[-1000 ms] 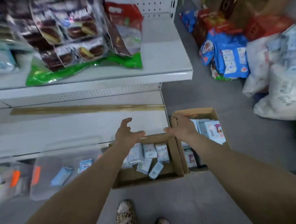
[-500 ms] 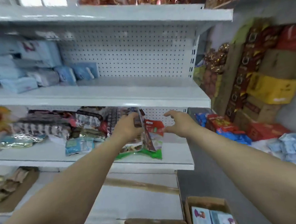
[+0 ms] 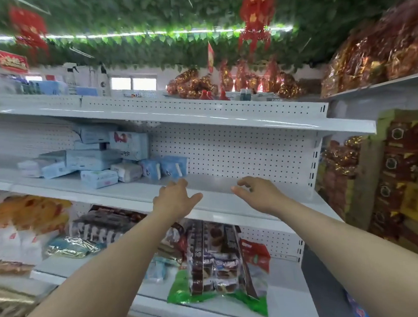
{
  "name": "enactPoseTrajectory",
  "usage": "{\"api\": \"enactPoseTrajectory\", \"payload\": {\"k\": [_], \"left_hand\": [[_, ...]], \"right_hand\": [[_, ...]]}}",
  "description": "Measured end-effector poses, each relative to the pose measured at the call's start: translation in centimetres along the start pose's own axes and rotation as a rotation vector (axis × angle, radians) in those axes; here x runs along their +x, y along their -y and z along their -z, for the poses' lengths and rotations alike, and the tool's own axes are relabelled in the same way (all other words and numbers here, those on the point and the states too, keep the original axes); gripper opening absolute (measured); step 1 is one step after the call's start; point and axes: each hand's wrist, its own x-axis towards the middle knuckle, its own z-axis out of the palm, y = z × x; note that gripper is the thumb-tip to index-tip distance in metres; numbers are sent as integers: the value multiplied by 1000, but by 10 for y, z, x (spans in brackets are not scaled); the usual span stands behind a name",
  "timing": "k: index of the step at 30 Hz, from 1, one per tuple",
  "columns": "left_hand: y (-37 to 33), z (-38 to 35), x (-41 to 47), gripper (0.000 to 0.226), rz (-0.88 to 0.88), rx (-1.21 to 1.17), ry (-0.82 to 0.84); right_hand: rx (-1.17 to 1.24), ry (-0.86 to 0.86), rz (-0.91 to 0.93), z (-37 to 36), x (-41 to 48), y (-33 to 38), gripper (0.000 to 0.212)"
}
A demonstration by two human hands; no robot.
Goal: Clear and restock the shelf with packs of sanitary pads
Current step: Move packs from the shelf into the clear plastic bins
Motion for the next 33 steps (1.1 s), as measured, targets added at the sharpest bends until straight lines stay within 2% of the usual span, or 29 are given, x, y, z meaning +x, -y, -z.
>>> {"api": "enactPoseTrajectory", "payload": {"k": [7,17,24,29,33], "left_hand": [[84,16,71,74,83,-39,20],[184,12,187,72,55,-199,51],[205,1,249,58,-3,-286,88],[203,-11,293,63,34,-272,186],[198,-17,314,59,-29,-201,190]], "right_hand": [[8,6,17,-43,90,50,61],[27,35,-71,-126,214,116,63],[44,25,-186,-156,279,129,57],[-18,42,-139,-163,314,132,47],[-51,66,-126,-176,343,130,47]]}}
